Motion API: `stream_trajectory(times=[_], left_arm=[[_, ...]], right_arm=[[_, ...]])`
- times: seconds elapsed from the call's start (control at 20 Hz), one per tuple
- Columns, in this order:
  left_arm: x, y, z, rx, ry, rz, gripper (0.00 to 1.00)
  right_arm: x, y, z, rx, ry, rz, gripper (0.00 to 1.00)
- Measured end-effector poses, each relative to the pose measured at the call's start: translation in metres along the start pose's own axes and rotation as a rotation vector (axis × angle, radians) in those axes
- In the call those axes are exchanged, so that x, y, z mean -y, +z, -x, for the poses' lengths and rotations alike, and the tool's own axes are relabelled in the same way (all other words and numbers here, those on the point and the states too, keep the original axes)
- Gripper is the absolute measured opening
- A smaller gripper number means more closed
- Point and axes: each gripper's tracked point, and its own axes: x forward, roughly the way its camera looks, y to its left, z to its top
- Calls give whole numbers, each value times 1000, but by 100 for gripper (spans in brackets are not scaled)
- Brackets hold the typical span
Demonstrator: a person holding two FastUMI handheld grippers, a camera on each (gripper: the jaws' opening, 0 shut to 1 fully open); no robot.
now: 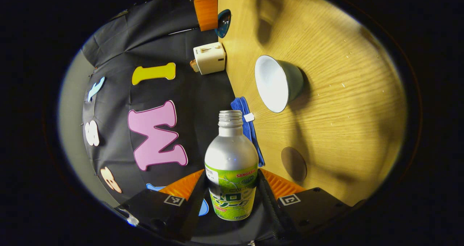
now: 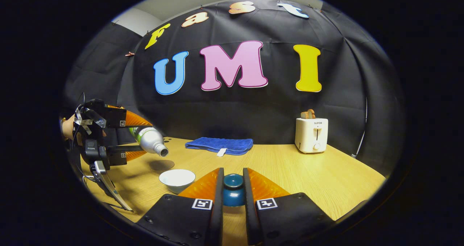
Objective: Open the teacup lid with one hand, grasp the water bottle and pour water into the teacup with the other hand; after pouring, place the water bottle on the coaster and then close the teacup lid.
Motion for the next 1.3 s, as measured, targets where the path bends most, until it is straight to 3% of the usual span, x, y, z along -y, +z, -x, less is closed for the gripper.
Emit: stream_trajectory(times=[0.45,1.15,1.3], left_arm=[[-24,-3,-8,9,56,-187,80],[-54,9,-6,61,205,-501,81],[-57,11,-7,64,207,-523,81]], right_arm=[[0,1,0,0,0,0,29],[0,1,1,0,0,0,29],[0,1,0,0,0,0,29]])
